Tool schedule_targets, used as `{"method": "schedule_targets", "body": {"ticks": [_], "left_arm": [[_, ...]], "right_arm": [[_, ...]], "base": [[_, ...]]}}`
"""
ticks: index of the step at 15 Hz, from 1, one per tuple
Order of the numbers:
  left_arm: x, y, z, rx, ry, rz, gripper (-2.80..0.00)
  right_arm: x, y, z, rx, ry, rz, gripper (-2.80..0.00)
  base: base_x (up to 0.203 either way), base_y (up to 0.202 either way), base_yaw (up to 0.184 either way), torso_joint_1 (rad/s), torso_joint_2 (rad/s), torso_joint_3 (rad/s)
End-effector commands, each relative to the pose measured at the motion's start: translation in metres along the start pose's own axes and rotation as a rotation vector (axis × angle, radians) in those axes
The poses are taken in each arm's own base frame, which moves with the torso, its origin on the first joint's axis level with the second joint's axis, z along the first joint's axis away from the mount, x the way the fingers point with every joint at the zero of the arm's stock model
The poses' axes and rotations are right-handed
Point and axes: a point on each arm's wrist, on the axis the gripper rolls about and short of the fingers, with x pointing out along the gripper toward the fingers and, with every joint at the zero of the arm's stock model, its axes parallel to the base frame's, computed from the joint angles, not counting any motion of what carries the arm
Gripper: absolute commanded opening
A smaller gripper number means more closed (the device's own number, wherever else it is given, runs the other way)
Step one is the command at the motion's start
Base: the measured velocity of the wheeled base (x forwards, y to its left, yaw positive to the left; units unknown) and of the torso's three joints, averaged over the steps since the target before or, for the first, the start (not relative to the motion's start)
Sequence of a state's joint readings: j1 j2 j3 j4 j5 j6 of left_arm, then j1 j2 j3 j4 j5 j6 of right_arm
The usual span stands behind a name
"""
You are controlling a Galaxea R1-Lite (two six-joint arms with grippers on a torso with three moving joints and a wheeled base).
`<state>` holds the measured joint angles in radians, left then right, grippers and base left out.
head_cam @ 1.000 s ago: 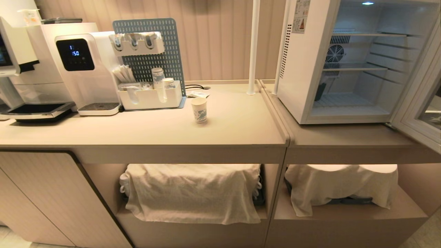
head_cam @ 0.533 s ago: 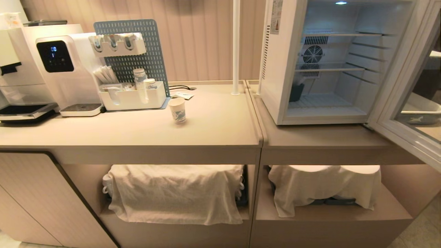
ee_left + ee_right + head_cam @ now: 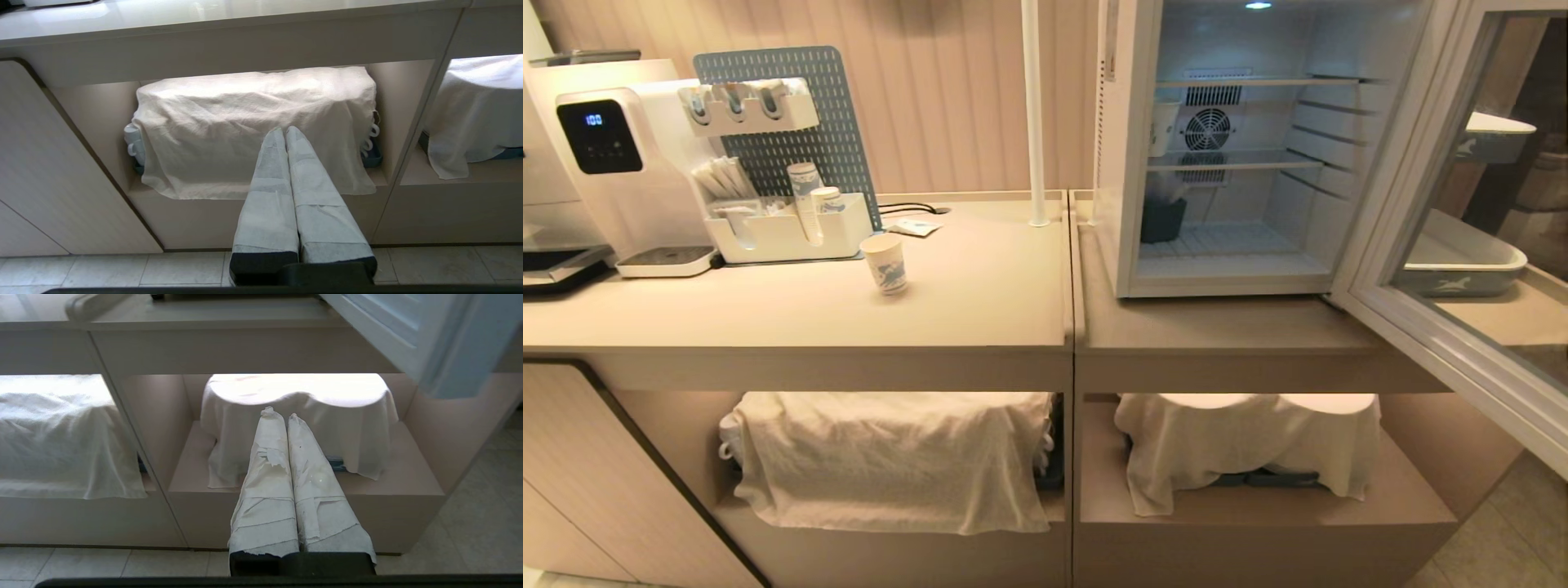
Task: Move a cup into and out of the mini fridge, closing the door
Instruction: Close the freezer door
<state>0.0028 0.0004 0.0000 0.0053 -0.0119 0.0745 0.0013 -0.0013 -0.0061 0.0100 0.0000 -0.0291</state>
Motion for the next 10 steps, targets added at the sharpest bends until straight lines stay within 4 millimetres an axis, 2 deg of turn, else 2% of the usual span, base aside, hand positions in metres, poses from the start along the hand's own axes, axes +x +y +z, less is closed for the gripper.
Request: {"method": "schedule_targets", "body": {"ticks": [1, 10], "left_arm": [[0.0000, 0.0000, -0.0001, 0.001, 0.000, 0.000, -2.80], [0.0000, 0.0000, 0.0001, 0.002, -0.001, 0.002, -2.80]], "right_arm": [[0.0000, 0.0000, 0.0001, 0.000, -0.001, 0.000, -2.80], [0.0000, 0.0000, -0.0001, -0.004, 0.000, 0.002, -2.80]], "base": [[0.000, -0.196, -0.003, 0.000, 0.00, 0.002], [0.000, -0.196, 0.000, 0.002, 0.00, 0.002]]}}
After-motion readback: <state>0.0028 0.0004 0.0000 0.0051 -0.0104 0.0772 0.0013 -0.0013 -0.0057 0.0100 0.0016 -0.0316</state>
